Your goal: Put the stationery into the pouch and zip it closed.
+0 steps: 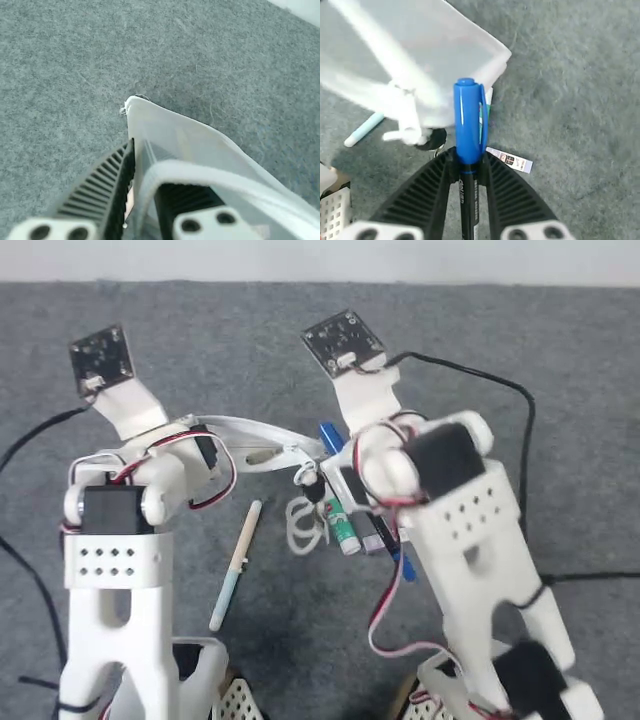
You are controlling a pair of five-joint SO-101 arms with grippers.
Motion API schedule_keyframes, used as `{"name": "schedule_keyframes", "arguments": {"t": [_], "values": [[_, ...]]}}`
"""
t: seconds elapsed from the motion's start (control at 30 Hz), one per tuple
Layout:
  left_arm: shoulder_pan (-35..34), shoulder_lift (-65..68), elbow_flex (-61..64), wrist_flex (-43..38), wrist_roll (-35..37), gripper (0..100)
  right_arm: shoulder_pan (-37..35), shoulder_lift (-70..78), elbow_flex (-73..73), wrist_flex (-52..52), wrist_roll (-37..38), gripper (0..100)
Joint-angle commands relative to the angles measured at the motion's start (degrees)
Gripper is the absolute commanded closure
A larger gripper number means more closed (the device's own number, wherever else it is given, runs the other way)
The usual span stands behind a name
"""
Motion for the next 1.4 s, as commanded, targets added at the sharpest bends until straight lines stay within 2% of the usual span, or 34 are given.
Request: {"name": "schedule_keyframes", "arguments": {"t": [0.0,0.2,0.47,0.63,0.9,1.23,1.37], "values": [[-0.1,0.2,-1.9,-0.1,0.8,99,-2.0,-6.5,0.5,1.8,-0.4,99.1],[-0.1,0.2,-1.9,0.0,0.8,99,-5.7,-12.4,0.7,2.2,-0.4,99.1],[-0.1,0.2,-1.9,0.0,0.8,99,-6.6,-18.9,1.0,2.3,-0.4,99.1],[-0.1,0.2,-1.9,0.0,0.8,99,-10.3,-25.2,7.3,1.0,-0.4,99.1],[-0.1,0.2,-1.9,0.0,0.8,99,-11.5,-35.4,16.5,-8.5,-0.4,99.1],[-0.1,0.2,-1.8,0.0,0.8,99,-11.6,-51.5,32.9,-26.2,-0.4,99.1],[0.0,0.2,-1.1,-0.4,0.8,99,-16.9,-57.9,42.3,-35.1,-0.4,99.1]]}}
